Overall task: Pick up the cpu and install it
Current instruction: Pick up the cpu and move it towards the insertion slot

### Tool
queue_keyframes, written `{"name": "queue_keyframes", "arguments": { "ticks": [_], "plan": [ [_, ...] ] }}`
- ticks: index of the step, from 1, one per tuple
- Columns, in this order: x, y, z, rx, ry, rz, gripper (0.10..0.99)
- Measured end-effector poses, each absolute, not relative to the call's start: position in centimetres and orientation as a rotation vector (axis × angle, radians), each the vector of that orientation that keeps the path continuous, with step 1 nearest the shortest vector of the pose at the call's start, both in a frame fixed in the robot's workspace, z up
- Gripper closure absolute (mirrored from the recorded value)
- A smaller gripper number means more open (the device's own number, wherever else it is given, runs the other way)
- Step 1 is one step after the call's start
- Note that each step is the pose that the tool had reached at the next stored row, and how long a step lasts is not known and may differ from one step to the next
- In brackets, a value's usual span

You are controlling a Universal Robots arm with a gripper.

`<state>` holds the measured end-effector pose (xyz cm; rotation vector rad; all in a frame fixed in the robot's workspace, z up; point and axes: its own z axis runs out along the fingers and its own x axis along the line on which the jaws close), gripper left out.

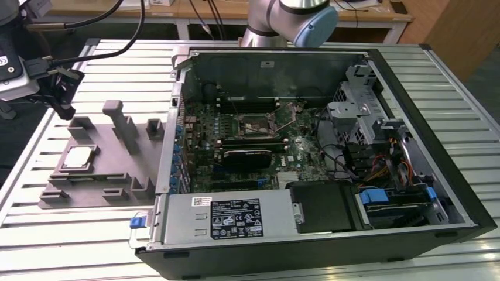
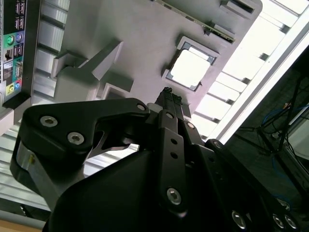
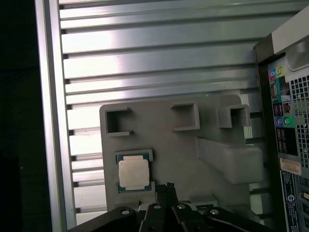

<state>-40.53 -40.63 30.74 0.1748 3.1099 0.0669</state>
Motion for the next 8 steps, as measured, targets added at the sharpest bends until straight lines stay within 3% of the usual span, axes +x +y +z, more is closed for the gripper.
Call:
{"name": "queue_keyframes", "arguments": {
  "ticks": [8],
  "plan": [
    [-40.82, -40.64, 30.27, 0.175, 3.11, 0.067, 0.98]
  ]
}}
